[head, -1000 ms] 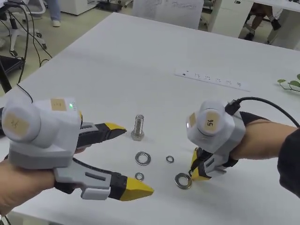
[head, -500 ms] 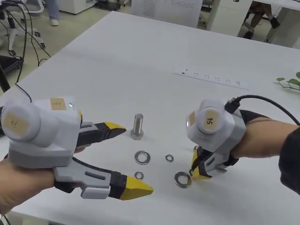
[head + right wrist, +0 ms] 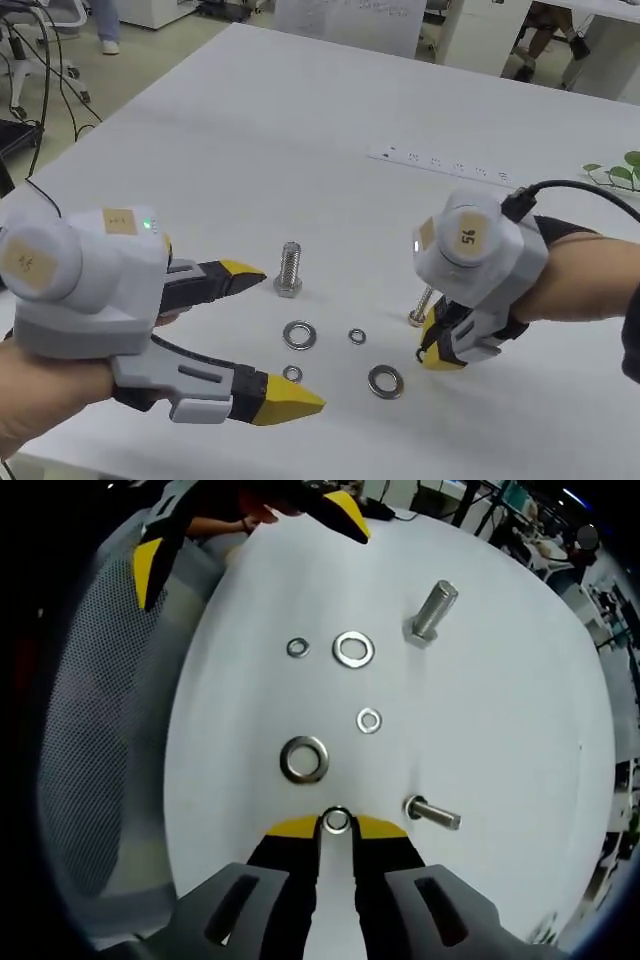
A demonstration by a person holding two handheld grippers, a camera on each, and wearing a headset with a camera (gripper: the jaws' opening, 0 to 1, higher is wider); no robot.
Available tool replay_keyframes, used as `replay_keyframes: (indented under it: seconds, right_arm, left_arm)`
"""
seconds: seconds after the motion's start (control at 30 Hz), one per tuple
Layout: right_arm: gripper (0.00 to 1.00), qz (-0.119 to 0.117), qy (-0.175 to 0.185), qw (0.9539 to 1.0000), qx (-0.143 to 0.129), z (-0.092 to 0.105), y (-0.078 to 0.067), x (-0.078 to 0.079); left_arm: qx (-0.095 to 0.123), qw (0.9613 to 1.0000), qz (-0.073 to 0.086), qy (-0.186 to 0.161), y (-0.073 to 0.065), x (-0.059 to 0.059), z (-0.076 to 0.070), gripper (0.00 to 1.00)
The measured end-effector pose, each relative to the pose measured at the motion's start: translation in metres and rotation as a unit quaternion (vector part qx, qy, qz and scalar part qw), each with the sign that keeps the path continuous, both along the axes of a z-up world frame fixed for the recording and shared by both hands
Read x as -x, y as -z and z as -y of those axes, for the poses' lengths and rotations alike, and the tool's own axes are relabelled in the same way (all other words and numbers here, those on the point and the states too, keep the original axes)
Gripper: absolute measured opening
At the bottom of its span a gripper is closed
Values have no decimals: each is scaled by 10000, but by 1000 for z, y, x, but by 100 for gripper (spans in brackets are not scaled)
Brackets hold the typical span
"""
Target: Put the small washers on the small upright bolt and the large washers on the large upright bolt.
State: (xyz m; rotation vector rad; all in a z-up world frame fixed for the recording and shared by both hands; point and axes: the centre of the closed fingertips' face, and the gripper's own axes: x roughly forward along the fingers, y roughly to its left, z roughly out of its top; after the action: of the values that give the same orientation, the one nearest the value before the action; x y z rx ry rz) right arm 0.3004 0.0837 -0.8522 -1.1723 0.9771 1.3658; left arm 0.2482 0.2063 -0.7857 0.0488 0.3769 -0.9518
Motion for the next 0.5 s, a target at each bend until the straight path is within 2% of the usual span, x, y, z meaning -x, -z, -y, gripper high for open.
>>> replay_keyframes:
  seconds: [0.27,0.5]
  right_arm:
    - [13,110,88,9999,25,9,-20,-6]
    - [13,255,91,9996,-52,7,-41,-12]
  left_arm:
    - [12,10000,5,2,-1,0,0,86]
    - [5,10000,3,8,-1,0,-1,85]
